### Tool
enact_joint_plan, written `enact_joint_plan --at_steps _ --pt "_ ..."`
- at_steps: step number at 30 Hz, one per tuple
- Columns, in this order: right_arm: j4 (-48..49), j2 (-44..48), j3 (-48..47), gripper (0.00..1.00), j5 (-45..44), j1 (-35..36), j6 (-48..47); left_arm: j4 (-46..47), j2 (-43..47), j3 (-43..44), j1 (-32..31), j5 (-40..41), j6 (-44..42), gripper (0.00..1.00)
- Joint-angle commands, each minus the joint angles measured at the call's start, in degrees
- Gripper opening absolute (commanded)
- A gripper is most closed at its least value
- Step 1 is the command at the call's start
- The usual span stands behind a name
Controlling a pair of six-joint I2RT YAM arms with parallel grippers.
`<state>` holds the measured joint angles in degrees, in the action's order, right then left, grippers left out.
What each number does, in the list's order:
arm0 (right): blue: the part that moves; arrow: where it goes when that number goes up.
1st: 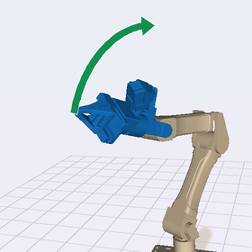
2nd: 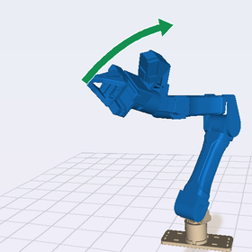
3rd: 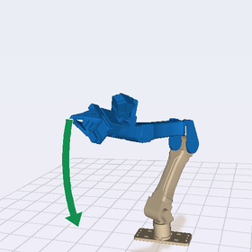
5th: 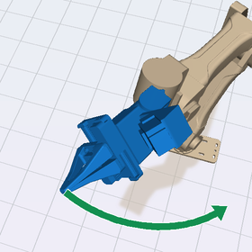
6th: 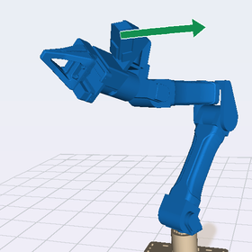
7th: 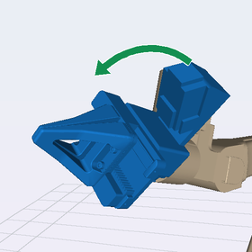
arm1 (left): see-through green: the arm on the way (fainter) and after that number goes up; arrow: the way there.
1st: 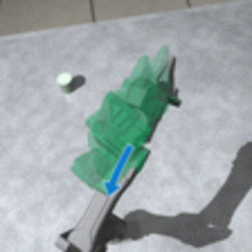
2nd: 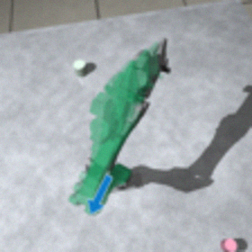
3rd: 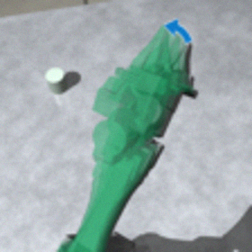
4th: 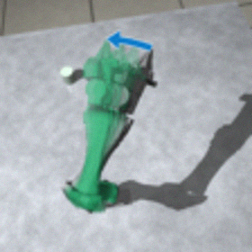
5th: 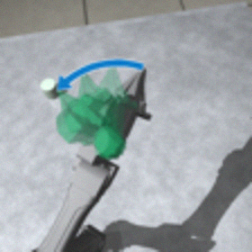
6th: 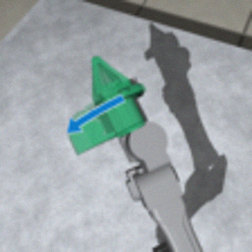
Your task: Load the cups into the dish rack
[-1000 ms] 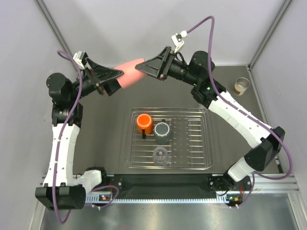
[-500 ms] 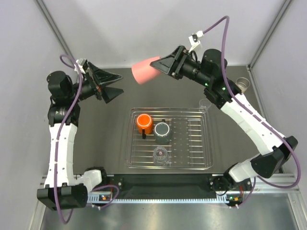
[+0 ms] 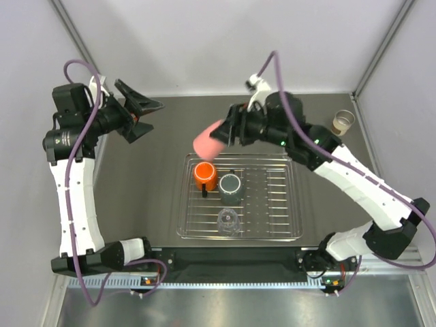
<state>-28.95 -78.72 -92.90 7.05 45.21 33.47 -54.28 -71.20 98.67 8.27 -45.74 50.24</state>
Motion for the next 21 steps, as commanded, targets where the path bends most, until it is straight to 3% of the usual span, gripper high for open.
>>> enact_joint_plan --at_steps 1,10,21 --pt "-4.3 -0.7 -1.7 0.0 -7.5 9.2 -9.0 -14.7 -0.2 4.3 0.5 13.6 -8.2 0.99" --pt "-6.1 -8.0 -5.3 0.0 -17.8 22.8 -22.7 -25.6 -1.7 4.7 1.8 28.0 -10.4 0.99" --pt "-3.3 -12.9 -3.7 0.0 -19.0 28.8 -32.0 -31.9 -4.1 9.3 4.8 33.2 -12.1 0.98"
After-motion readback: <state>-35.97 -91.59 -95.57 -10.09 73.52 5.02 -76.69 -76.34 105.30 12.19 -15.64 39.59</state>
